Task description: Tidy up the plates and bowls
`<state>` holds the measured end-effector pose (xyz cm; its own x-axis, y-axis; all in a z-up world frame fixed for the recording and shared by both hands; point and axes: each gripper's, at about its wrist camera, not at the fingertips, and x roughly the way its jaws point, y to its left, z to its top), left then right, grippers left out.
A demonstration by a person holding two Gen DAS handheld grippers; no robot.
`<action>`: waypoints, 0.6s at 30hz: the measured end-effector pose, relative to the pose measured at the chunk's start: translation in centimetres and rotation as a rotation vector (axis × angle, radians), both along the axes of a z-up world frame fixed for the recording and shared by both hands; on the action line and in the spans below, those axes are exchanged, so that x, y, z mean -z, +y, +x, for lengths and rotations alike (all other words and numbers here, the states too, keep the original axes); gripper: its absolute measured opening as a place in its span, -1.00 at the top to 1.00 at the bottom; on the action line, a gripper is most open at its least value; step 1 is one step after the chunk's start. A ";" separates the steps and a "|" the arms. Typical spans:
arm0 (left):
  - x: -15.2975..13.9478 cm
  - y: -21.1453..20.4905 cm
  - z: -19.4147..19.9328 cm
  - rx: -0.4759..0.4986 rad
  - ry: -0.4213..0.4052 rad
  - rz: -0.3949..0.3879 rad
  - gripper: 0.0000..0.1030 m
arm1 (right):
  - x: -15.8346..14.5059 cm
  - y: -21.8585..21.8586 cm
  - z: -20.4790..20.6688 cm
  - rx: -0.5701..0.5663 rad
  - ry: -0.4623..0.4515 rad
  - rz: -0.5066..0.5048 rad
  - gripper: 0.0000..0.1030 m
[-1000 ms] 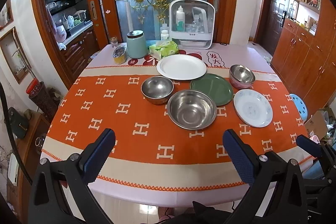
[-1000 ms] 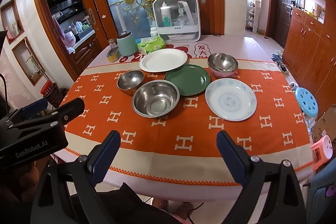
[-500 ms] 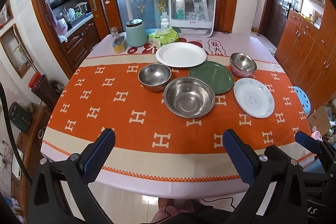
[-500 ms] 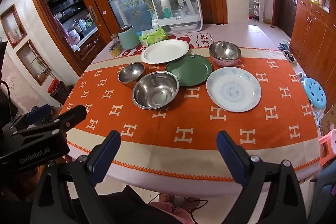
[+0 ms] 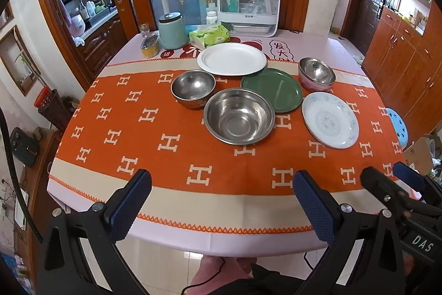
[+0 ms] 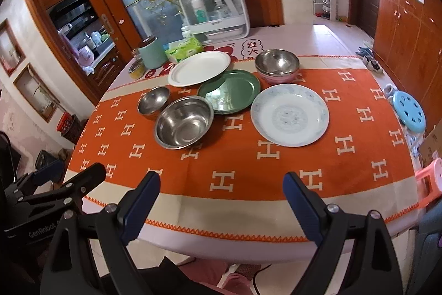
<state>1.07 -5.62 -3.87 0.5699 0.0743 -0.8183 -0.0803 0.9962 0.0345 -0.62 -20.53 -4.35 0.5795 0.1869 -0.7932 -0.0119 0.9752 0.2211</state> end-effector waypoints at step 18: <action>-2.3 3.8 11.1 0.018 -0.049 0.008 -0.98 | -1.6 -0.4 8.7 0.125 -0.094 0.008 -0.77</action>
<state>12.21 -1.86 -1.60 0.6107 0.0701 -0.7887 -0.0643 0.9972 0.0388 8.04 -20.90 -2.71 0.6703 0.1146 -0.7332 0.0885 0.9686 0.2323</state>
